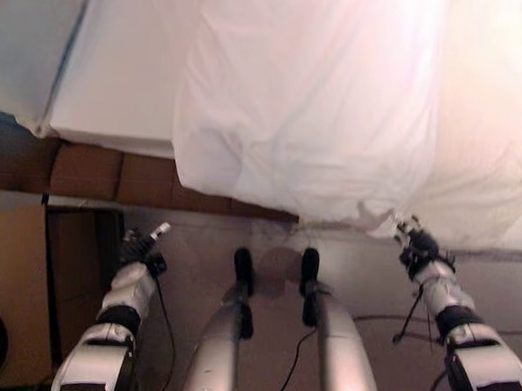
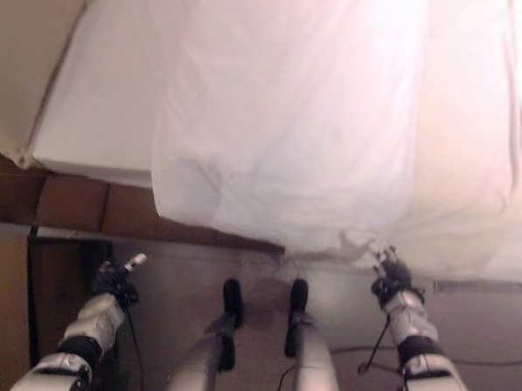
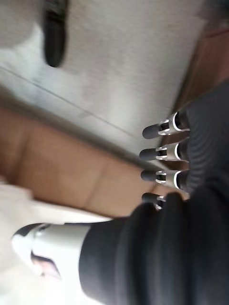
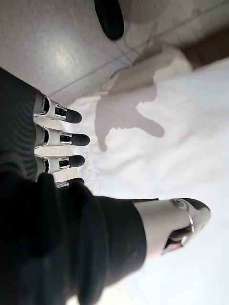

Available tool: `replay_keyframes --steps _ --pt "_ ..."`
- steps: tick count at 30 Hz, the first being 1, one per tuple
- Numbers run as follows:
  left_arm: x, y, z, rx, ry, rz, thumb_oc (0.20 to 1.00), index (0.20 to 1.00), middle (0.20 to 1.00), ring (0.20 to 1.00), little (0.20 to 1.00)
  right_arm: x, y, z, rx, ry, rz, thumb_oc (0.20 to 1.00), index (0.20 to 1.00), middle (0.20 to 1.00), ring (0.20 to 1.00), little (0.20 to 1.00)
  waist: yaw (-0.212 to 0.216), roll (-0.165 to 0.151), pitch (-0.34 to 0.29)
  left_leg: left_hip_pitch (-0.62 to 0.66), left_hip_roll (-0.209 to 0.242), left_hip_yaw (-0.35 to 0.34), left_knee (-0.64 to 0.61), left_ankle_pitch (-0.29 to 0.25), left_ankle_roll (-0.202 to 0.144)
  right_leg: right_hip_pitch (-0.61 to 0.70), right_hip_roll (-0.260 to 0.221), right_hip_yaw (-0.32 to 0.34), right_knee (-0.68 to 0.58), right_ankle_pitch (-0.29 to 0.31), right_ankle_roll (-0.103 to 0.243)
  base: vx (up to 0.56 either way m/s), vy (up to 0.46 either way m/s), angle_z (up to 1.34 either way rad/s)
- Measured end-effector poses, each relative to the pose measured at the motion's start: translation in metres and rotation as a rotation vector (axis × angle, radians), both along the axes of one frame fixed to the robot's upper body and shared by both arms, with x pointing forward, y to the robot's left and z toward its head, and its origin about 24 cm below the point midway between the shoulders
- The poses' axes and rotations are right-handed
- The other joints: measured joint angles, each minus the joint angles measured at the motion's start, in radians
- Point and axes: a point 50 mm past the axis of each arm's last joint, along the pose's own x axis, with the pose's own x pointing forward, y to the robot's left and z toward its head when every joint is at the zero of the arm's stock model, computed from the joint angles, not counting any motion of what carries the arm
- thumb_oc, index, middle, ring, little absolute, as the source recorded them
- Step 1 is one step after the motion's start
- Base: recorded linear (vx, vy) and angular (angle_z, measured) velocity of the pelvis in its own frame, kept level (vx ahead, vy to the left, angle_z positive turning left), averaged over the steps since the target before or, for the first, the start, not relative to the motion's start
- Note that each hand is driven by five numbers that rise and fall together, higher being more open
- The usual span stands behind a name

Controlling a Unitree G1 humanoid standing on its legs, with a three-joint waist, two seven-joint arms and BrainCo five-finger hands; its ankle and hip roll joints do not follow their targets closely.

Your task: Make the bed

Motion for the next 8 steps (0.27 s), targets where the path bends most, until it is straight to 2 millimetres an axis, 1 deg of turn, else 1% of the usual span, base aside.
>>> replay_keyframes --steps 1,2,3,4,6,8 --pt "-0.009 -0.006 -0.011 -0.008 0.037 -0.037 1.000 1.000 1.000 1.000 1.000 -0.015 0.004 -0.016 0.006 0.055 0.010 1.000 1.000 1.000 1.000 1.000 -0.003 -0.002 -0.015 0.053 0.002 -0.001 -0.025 0.002 0.000 0.057 0.007 -0.001 -0.033 0.005 0.001 0.07 0.006 0.01" --pt "-0.019 -0.010 -0.021 0.004 0.083 -0.071 1.000 1.000 1.000 1.000 1.000 -0.025 0.009 -0.029 0.014 0.099 0.015 1.000 1.000 1.000 1.000 1.000 -0.001 -0.004 -0.050 0.081 0.002 -0.001 -0.043 0.002 0.000 0.089 0.012 -0.001 -0.062 0.008 0.005 0.09 0.008 -0.02" --pt "-0.023 -0.013 -0.027 0.016 0.108 -0.101 1.000 1.000 1.000 1.000 1.000 -0.032 0.011 -0.036 0.023 0.127 0.013 1.000 1.000 1.000 1.000 1.000 -0.001 -0.004 -0.068 0.095 0.005 -0.001 -0.054 0.002 0.000 0.105 0.015 -0.002 -0.079 0.012 0.006 0.08 0.015 -0.04" --pt "-0.031 -0.021 -0.038 0.025 0.165 -0.158 1.000 1.000 1.000 1.000 1.000 -0.044 0.017 -0.050 0.029 0.189 0.030 1.000 1.000 1.000 1.000 1.000 -0.001 -0.004 -0.091 0.143 0.010 -0.001 -0.077 0.002 -0.001 0.165 0.023 -0.002 -0.127 0.024 0.012 0.07 0.020 -0.03" --pt "-0.042 -0.028 -0.048 0.009 0.206 -0.185 1.000 1.000 1.000 1.000 1.000 -0.056 0.023 -0.062 0.044 0.238 0.040 1.000 1.000 1.000 1.000 1.000 -0.004 -0.006 -0.128 0.168 0.011 0.001 -0.097 0.002 -0.001 0.196 0.027 -0.001 -0.163 0.032 0.018 0.04 0.016 -0.05" --pt "-0.059 -0.040 -0.064 -0.016 0.281 -0.239 1.000 1.000 1.000 1.000 1.000 -0.075 0.035 -0.079 0.050 0.317 0.081 1.000 1.000 1.000 1.000 1.000 -0.005 -0.008 -0.171 0.230 0.012 0.004 -0.133 0.002 -0.002 0.277 0.037 0.001 -0.245 0.055 0.029 0.05 0.008 -0.06"
